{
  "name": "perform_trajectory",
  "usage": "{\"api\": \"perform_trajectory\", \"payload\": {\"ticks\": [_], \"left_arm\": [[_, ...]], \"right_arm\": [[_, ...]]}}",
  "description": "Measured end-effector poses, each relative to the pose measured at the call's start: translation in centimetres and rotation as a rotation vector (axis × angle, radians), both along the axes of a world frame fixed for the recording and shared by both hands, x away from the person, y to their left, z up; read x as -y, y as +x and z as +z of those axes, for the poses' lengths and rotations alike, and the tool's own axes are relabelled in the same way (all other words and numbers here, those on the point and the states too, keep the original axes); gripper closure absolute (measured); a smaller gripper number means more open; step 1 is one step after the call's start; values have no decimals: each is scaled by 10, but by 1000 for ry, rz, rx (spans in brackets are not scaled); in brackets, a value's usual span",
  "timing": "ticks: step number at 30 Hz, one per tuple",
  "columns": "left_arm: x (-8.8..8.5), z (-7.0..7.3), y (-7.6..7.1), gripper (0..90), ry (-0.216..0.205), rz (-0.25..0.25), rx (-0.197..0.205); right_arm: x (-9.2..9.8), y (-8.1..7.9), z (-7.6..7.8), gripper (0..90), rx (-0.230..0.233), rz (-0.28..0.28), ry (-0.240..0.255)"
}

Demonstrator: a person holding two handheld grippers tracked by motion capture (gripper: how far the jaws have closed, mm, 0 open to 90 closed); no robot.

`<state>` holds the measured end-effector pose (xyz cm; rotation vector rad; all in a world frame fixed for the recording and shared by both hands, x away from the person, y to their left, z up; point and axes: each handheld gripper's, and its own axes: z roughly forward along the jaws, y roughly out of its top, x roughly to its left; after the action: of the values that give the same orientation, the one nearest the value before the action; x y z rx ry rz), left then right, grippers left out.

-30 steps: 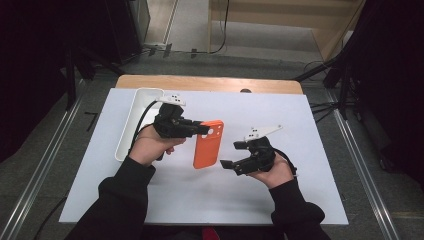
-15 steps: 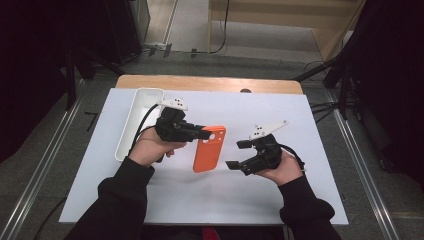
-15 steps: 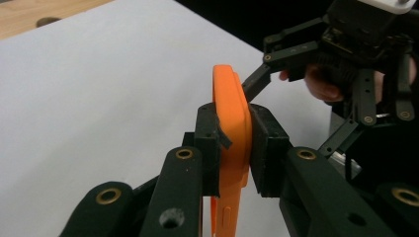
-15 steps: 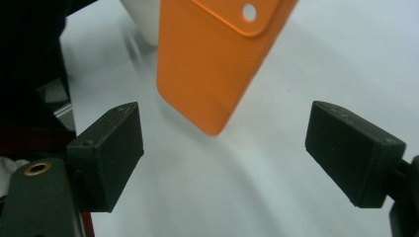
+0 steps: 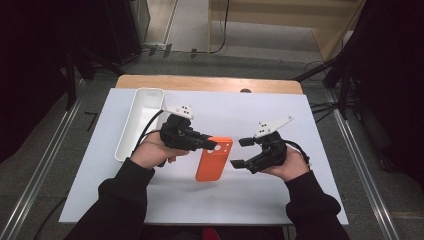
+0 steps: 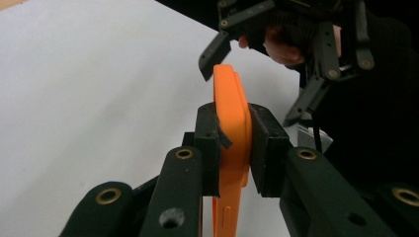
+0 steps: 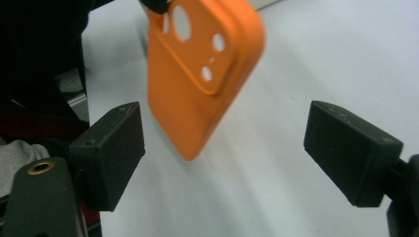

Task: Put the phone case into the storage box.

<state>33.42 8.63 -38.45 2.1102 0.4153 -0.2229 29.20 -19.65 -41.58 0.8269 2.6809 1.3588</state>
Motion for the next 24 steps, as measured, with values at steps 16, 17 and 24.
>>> {"api": "perform_trajectory", "payload": {"ticks": [16, 17, 24], "left_arm": [[0, -2, -1, 767, 21, -53, -28], [1, -3, -1, 767, 21, -57, -33], [3, -5, 0, 767, 20, -73, -50]], "right_arm": [[2, 11, 9, 209, -9, 75, 36], [2, 12, 9, 214, -9, 80, 38], [-3, 20, 11, 239, -38, 114, 48]]}}
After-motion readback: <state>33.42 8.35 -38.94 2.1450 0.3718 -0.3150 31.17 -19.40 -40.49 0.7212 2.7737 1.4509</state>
